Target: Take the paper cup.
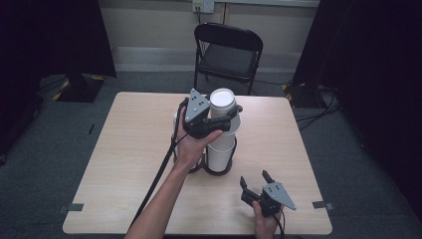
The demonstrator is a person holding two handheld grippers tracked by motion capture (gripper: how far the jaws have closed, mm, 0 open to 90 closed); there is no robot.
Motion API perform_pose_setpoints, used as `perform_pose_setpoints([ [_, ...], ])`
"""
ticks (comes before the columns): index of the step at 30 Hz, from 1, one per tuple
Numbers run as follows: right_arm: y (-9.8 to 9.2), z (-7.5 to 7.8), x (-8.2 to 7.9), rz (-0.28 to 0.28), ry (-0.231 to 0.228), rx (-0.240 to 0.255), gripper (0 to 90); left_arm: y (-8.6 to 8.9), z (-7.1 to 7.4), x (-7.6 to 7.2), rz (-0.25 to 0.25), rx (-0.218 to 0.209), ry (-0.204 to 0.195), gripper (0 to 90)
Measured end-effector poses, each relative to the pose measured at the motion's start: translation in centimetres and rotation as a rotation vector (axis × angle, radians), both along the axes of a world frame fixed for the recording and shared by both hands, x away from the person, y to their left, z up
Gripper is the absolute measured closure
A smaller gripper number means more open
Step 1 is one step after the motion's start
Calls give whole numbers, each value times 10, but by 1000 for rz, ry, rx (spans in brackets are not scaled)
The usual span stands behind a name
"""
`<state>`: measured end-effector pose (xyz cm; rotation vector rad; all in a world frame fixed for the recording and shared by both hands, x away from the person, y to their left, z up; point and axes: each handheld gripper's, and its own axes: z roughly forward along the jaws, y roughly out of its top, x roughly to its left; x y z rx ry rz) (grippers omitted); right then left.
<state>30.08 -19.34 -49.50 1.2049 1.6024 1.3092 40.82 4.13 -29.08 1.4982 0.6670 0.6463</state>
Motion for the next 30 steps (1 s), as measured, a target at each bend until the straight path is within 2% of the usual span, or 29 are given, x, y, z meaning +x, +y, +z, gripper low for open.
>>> perform_pose_setpoints([
  [13, 0, 0, 0, 2, 3, 0, 177, 4, 9, -6, -10, -17, -51, 226],
  [18, 0, 0, 0, 2, 3, 1, 177, 10, 13, -11, -7, -52, -53, 226],
  [30, 0, 0, 0, -1, 1, 0, 177, 21, 17, -23, -17, -70, -64, 226],
])
